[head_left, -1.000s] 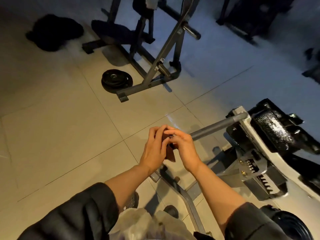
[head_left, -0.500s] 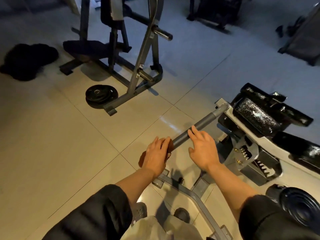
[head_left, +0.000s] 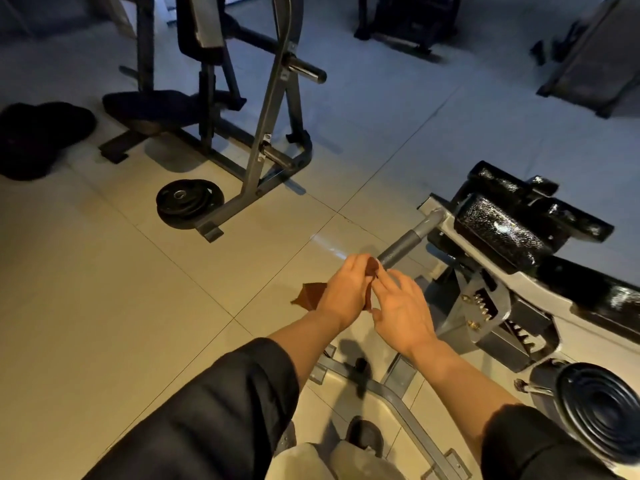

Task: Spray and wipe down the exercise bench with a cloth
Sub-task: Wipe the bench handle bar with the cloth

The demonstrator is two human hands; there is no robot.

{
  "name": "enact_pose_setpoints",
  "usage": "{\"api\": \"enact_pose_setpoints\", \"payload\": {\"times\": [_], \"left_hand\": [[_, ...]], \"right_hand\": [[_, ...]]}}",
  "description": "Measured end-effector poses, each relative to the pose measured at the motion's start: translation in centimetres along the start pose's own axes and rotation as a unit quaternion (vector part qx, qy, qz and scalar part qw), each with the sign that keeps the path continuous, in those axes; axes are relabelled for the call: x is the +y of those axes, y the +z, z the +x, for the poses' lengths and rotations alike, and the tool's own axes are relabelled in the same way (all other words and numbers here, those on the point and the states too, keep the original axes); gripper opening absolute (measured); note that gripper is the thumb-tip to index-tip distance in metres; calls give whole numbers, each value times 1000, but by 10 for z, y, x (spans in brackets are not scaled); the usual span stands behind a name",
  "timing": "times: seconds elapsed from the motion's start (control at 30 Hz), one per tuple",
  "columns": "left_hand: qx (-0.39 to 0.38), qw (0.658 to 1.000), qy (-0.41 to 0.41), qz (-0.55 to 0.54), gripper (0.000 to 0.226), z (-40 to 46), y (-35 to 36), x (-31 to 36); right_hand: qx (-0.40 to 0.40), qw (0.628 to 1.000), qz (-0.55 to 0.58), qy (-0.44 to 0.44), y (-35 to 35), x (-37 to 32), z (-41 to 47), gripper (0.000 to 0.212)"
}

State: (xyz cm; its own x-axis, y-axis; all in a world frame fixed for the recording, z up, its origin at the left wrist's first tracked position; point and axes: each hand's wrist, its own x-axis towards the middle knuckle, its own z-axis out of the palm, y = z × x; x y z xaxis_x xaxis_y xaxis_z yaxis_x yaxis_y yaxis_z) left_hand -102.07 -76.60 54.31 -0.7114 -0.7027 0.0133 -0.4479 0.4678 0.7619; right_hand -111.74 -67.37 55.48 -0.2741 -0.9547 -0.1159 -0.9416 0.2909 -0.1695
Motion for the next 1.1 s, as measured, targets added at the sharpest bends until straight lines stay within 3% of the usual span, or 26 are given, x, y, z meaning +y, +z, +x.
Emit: {"api": "enact_pose_setpoints", "payload": {"times": [0.17,0.27,0.37,0.53,0.67,0.8,0.93,1.03,1.1], "left_hand": [[-4,999,26,27,46,-16,7,-18],[3,999,14,31,35,-15,5,-23],[10,1000,22,14,25,14,10,-1],[-16,1000,21,16,27,82,25,45],[-46,997,43,47,31,90,25,37],[-9,993,78,92,44,78,29,26],[2,985,98,139,26,65,26,18],[6,986,80,144,27,50,23,19],[-15,987,83,140,39,37,25,9]], "right_hand": [[25,996,61,58,-11,37,7,74],[10,995,70,73,-25,59,19,81],[-10,996,66,57,-33,67,30,82],[-15,991,116,71,-39,70,41,72],[-23,993,85,78,-44,74,46,76],[-12,994,57,95,-32,59,40,84],[-4,994,48,101,-26,56,35,87],[3,995,25,98,-27,53,29,87],[5,994,10,104,-27,48,24,87]]}}
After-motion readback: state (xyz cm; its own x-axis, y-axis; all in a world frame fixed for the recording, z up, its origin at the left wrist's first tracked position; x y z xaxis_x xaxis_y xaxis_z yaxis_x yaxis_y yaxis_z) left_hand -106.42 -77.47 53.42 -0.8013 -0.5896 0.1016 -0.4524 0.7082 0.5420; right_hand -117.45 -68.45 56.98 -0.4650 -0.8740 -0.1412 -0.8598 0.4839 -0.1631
